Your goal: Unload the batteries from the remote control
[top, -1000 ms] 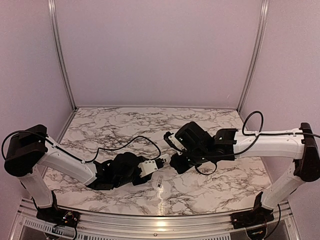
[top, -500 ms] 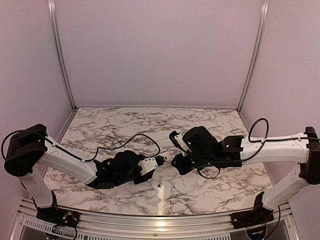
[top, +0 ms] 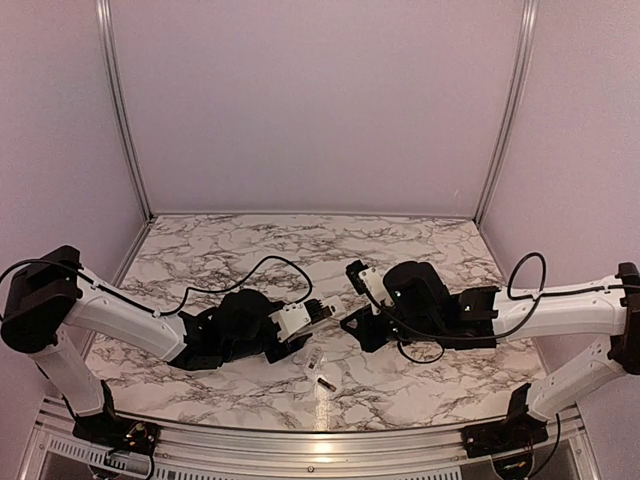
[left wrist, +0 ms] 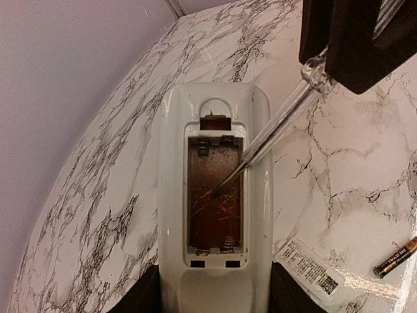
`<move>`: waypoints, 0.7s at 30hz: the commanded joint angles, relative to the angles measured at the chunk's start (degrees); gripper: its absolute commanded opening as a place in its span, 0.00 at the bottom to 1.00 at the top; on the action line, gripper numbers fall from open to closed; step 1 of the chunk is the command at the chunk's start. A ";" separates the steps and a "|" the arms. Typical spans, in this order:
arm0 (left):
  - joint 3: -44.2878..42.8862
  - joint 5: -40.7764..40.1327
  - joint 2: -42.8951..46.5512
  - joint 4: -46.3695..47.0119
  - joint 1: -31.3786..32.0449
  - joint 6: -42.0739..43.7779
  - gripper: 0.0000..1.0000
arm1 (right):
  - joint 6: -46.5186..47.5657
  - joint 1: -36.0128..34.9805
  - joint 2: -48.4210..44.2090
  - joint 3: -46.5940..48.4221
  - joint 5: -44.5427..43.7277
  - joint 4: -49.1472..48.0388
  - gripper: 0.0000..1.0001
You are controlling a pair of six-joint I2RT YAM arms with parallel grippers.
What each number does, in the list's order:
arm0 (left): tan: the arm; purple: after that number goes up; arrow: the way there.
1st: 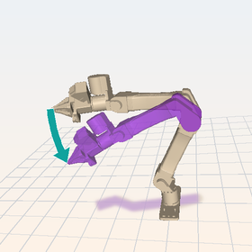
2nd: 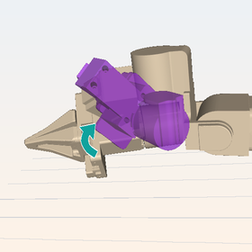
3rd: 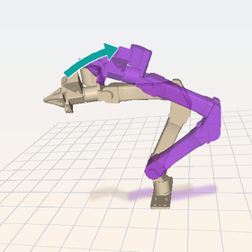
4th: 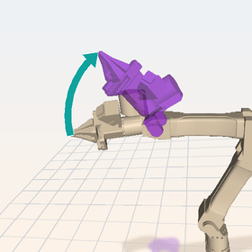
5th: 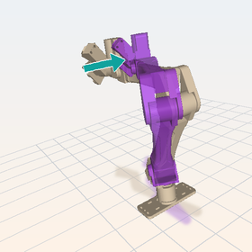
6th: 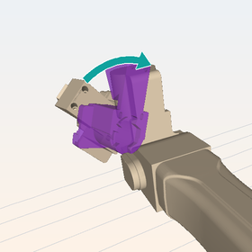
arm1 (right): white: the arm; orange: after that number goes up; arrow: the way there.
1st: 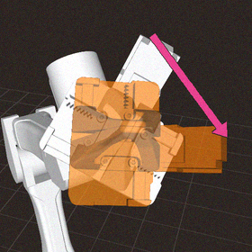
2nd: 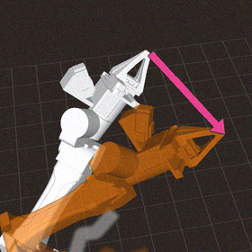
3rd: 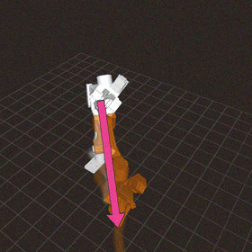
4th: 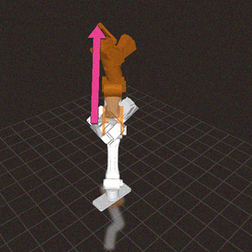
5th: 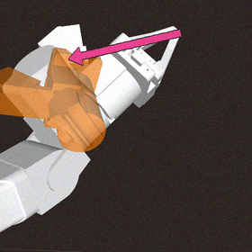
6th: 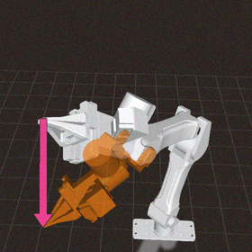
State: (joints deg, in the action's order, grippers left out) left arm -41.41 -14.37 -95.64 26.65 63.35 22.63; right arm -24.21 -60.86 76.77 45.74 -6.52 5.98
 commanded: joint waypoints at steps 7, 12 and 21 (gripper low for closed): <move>-0.45 2.56 2.03 3.10 -0.25 -1.30 0.00 | 0.71 0.24 -0.39 -0.62 0.33 -1.06 0.00; -0.60 2.48 2.03 2.77 -0.33 -1.34 0.00 | 0.99 0.30 -0.23 0.09 0.75 -0.72 0.00; -1.75 1.67 1.48 1.23 -0.51 -2.13 0.00 | 1.45 0.30 -2.69 0.87 3.59 -0.66 0.00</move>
State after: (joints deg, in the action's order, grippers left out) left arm -41.41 -13.10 -95.55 26.74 63.16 21.65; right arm -23.51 -60.84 76.55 44.95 -4.56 4.43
